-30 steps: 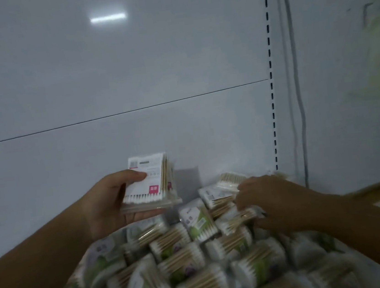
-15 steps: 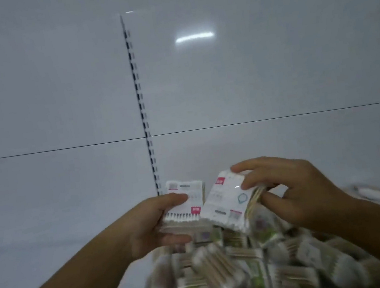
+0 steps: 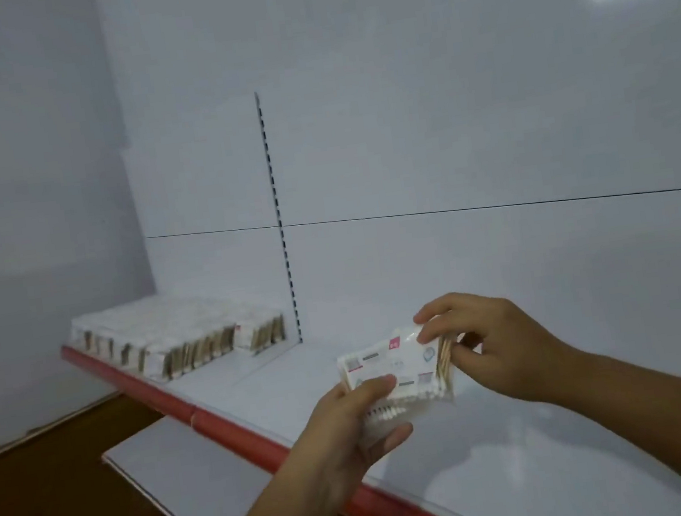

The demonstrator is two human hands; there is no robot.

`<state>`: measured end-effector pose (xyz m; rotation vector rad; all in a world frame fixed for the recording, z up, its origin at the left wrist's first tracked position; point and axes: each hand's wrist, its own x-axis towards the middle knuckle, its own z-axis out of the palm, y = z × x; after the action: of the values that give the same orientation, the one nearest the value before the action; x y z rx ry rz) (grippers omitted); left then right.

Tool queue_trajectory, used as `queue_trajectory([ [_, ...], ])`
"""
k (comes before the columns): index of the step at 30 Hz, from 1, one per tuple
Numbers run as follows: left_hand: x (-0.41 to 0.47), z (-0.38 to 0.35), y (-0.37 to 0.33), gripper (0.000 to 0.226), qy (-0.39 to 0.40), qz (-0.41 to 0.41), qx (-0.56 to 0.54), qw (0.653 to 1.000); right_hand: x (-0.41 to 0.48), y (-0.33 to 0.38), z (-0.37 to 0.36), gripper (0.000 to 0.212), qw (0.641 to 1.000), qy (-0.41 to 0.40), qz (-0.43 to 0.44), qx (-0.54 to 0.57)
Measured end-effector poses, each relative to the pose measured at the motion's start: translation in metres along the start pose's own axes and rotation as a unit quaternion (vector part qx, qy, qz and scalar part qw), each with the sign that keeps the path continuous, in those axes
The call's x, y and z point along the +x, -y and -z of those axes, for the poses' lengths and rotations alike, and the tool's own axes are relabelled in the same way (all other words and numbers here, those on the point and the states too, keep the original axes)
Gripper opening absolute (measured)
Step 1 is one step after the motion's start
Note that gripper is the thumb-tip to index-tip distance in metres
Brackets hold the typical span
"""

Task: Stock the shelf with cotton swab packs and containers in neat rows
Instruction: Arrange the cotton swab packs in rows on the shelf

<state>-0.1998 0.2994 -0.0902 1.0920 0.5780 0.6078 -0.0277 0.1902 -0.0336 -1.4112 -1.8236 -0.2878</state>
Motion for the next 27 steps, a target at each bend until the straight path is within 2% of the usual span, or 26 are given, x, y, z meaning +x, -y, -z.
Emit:
queue_trajectory([
  [3,0.02,0.051,-0.012,0.044,-0.059,-0.027,-0.022,0.998,0.039,-0.009,-0.053,0.057,0.978,0.026,-0.087,0.189],
  [4,0.027,0.066,-0.017,0.048,-0.073,-0.035,-0.025,0.996,0.052,-0.014,-0.07,0.054,0.965,0.034,-0.108,0.237],
  [7,0.052,0.108,-0.029,0.053,-0.109,-0.062,-0.029,0.992,0.09,-0.032,-0.125,0.027,0.946,0.049,-0.148,0.283],
  [11,0.092,0.161,-0.057,0.035,-0.151,-0.087,-0.023,0.985,0.134,-0.057,-0.193,0.035,0.915,0.047,-0.209,0.341],
  [13,0.109,0.189,-0.07,0.033,-0.185,-0.1,-0.014,0.978,0.161,-0.074,-0.216,0.037,0.913,0.023,-0.214,0.346],
  [16,0.127,0.235,-0.087,0.037,-0.224,-0.115,-0.037,0.967,0.2,-0.1,-0.252,0.038,0.92,-0.05,-0.236,0.309],
  [19,0.145,0.275,-0.097,0.046,-0.234,-0.098,-0.083,0.964,0.228,-0.118,-0.3,0.039,0.932,-0.061,-0.26,0.244],
  [23,0.173,0.321,-0.109,0.051,-0.192,-0.065,-0.113,0.973,0.259,-0.131,-0.372,0.039,0.944,-0.061,-0.278,0.17],
  [27,0.201,0.364,-0.115,0.05,-0.114,-0.019,-0.131,0.985,0.289,-0.143,-0.423,0.028,0.977,-0.021,-0.21,0.003],
])
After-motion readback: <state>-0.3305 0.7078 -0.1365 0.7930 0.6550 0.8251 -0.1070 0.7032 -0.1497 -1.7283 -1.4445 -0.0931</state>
